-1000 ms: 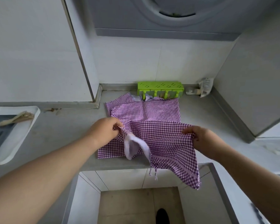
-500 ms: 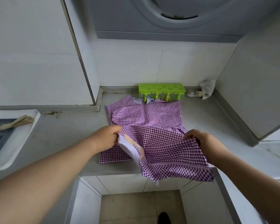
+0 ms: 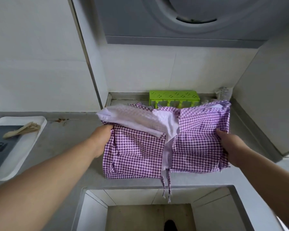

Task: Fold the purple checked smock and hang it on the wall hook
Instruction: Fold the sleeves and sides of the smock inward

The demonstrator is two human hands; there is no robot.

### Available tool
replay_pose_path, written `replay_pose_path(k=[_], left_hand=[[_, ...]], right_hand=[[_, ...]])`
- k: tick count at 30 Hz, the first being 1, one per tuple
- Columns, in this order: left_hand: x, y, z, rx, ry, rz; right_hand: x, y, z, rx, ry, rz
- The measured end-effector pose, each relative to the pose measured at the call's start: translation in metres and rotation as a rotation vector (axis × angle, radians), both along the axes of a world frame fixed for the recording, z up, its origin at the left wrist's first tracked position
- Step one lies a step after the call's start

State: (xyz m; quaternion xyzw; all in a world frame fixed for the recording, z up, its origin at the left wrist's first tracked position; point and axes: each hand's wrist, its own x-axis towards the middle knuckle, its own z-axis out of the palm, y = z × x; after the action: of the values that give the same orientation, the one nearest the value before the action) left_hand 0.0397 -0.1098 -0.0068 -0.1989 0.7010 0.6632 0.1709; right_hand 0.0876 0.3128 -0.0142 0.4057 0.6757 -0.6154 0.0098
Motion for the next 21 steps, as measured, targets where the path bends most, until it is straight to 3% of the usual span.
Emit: replay_pose_path(k=[8,15,21], left_hand=[[-0.063,0.002,-0.012,-0.097,-0.015,-0.002],[-0.139,0.012,-0.028,-0.225,-0.053,0.078],[-0.206,0.000,-0.073,-0.314,-0.131,0.104]], right_hand=[[-0.068,0.007,-0.007,0.238,-0.050,0.114],[-0.171,0.025,-0.033,0.314,-0.022,0.275],[-0.246,0.039,-0.072,0.401,-0.139,0.383]])
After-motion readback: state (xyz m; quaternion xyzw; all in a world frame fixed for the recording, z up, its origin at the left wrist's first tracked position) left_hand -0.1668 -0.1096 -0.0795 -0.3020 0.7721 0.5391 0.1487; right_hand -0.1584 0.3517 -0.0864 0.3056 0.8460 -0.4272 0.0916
